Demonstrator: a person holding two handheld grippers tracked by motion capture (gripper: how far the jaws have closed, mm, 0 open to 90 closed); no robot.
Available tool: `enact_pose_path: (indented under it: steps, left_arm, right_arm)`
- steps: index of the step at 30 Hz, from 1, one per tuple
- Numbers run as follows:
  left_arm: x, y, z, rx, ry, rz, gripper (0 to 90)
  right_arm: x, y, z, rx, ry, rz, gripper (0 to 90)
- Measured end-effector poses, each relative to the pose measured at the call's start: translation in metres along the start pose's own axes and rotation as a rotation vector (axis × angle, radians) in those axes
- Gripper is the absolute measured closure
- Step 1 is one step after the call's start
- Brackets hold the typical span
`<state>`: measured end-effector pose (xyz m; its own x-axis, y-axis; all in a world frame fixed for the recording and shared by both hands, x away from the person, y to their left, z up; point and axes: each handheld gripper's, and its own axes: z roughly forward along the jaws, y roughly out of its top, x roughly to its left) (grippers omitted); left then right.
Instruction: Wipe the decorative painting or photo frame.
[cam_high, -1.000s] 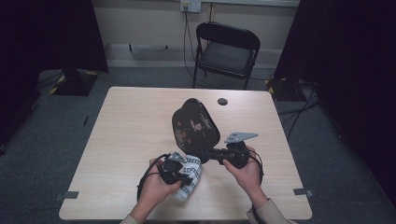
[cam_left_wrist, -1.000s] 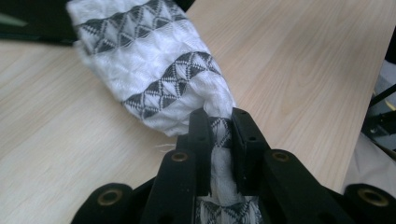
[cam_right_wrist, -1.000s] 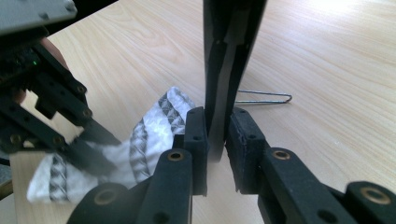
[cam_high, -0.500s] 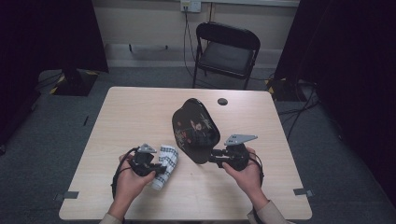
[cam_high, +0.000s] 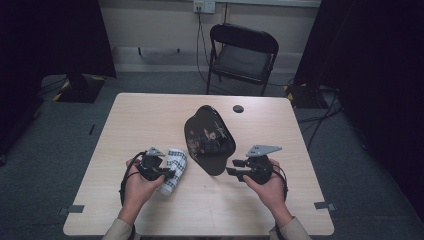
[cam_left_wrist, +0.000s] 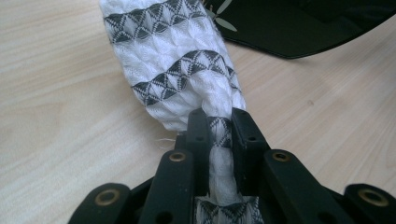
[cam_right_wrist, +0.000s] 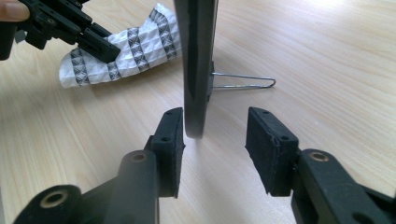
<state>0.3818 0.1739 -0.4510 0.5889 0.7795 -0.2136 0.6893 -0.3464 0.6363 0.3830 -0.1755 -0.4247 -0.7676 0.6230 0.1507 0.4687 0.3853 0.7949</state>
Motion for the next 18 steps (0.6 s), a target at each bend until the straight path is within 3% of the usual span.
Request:
enact_pose_path:
  steps: [9, 12, 15, 18]
  left_arm:
    - [0.005, 0.004, 0.000, 0.000, 0.009, 0.003, 77.1]
    - [0.005, 0.006, 0.000, -0.068, 0.018, -0.007, 61.1]
    - [0.004, 0.010, -0.003, -0.082, 0.031, 0.018, 49.5]
    - [0.004, 0.013, -0.005, -0.094, 0.038, 0.013, 42.8]
  right_arm:
    - [-0.001, -0.003, 0.000, 0.005, 0.005, -0.010, 54.7]
    - [-0.002, -0.004, -0.003, 0.004, 0.002, -0.010, 54.7]
    - [-0.003, -0.006, -0.007, 0.005, -0.002, -0.008, 54.6]
    - [-0.004, -0.008, -0.012, 0.004, -0.011, -0.004, 53.7]
